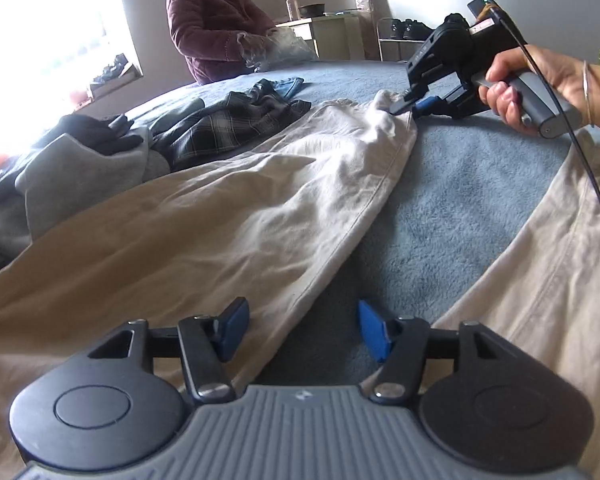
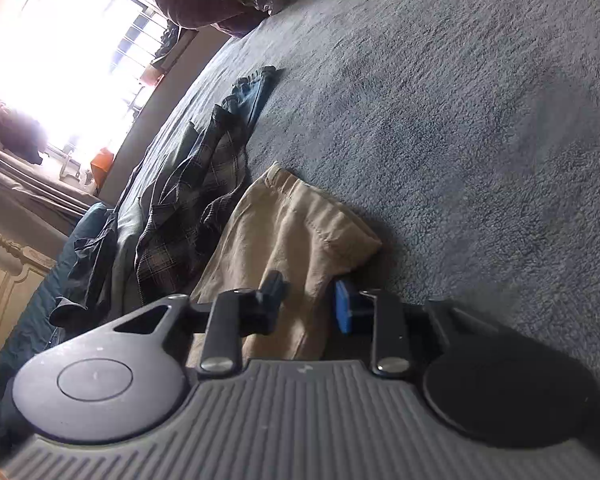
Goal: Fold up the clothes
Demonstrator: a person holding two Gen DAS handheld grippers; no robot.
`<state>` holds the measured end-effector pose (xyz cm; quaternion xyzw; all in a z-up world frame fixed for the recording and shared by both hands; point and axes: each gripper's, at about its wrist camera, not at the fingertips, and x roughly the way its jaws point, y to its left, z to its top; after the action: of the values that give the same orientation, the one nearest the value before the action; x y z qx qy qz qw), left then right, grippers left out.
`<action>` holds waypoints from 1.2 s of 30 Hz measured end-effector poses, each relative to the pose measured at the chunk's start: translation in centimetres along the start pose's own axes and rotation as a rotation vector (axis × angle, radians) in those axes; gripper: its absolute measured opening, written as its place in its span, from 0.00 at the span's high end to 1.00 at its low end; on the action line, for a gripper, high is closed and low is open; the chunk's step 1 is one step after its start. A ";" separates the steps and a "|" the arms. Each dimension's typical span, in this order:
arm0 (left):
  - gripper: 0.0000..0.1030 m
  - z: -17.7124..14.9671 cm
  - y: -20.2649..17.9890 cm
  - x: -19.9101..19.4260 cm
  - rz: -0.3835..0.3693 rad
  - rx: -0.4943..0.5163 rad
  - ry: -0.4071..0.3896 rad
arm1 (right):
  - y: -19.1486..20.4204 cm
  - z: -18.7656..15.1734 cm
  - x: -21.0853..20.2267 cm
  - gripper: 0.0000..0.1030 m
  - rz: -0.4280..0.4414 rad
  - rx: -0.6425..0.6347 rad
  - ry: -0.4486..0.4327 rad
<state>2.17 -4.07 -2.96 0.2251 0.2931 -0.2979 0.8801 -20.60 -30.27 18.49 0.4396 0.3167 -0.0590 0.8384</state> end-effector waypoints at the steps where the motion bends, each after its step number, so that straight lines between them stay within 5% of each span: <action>1: 0.51 0.1 -0.2 0.0 0.002 -0.003 -0.001 | -0.5 0.1 -0.1 0.89 0.005 0.002 -0.005; 2: 0.56 0.3 -0.2 0.2 0.003 -0.011 -0.001 | -0.8 0.0 -0.2 0.91 0.017 0.005 -0.012; 4: 0.83 0.7 -0.1 0.6 0.012 -0.028 0.000 | -1.2 -0.1 -0.8 0.95 0.041 0.003 -0.034; 7: 0.94 1.3 -0.1 0.4 0.031 -0.030 -0.018 | -1.2 -0.1 -2.1 0.97 0.065 -0.023 -0.077; 13: 0.96 2.1 -0.6 -2.3 0.007 -0.033 -0.099 | -0.6 0.0 -6.2 0.97 0.104 -0.062 -0.147; 17: 0.95 1.7 -1.5 -1.8 -0.009 -0.020 -0.077 | -1.4 -0.2 -8.5 0.97 0.096 -0.085 -0.169; 20: 0.88 0.8 -1.5 -0.1 -0.048 -0.072 -0.011 | -2.9 -0.9 -8.3 0.97 0.064 -0.070 -0.152; 23: 0.77 0.3 -1.0 -0.9 -0.074 -0.140 -0.038 | -4.9 -1.5 -6.8 0.94 0.032 -0.005 -0.092; 25: 0.57 0.0 -0.6 -2.2 -0.094 -0.181 -0.068 | -6.8 -1.4 -6.6 0.92 0.084 0.115 -0.069; 29: 0.46 -1.4 0.7 -7.3 -0.090 -0.233 -0.125 | -9.8 -0.5 -9.0 0.77 0.155 0.289 -0.106; 32: 0.39 -4.2 2.8 -12.0 -0.054 -0.320 -0.122 | -9.9 -0.3 -12.5 0.75 0.122 0.255 -0.163; 36: 0.37 -9.7 5.9 -17.4 -0.040 -0.478 -0.094 | -7.3 -3.5 -16.7 0.75 0.167 0.048 -0.072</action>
<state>-8.94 12.57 2.65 -0.0096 0.3184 -0.2476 0.9150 -38.26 -35.01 21.72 0.4819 0.2471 -0.0122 0.8406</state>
